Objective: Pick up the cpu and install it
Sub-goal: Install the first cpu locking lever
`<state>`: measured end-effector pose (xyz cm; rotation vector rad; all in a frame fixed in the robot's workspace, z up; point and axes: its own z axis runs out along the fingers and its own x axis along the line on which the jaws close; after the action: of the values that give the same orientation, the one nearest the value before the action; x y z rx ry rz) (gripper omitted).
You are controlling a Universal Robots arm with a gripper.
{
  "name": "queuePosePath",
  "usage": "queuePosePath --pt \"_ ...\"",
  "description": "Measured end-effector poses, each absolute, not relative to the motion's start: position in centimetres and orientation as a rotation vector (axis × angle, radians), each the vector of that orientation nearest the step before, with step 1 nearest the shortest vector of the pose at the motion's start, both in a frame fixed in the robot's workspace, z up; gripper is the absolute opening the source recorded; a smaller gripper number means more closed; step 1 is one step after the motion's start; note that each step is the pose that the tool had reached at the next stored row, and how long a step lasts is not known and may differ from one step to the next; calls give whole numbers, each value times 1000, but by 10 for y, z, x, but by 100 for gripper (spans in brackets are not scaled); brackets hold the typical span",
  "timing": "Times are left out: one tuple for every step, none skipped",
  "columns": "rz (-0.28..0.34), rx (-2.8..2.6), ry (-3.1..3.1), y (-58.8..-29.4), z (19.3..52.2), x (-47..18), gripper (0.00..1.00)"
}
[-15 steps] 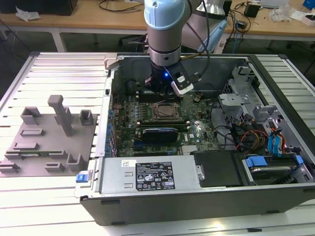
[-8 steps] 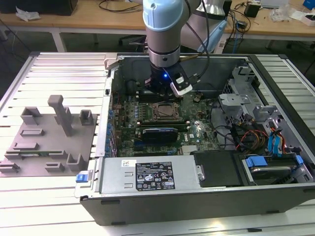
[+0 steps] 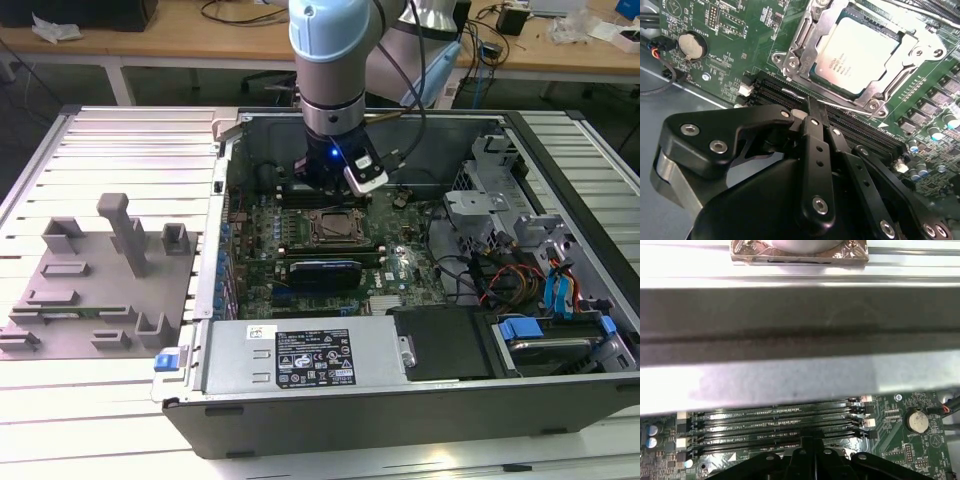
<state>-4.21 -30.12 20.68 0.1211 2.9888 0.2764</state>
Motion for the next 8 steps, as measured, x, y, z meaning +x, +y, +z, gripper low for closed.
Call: queuePosePath --pt "274 128 2988 -301 207 -42 11" --pt "272 131 2988 -301 207 -42 11" --pt "269 135 2988 -301 206 -42 11" --pt "267 140 2987 -301 206 -42 11" --pt "263 148 2987 -301 206 -43 11" --pt "258 157 2986 -301 205 -43 11" --pt "256 161 2986 -301 205 -43 11" --pt "253 164 2986 -301 205 -43 11"
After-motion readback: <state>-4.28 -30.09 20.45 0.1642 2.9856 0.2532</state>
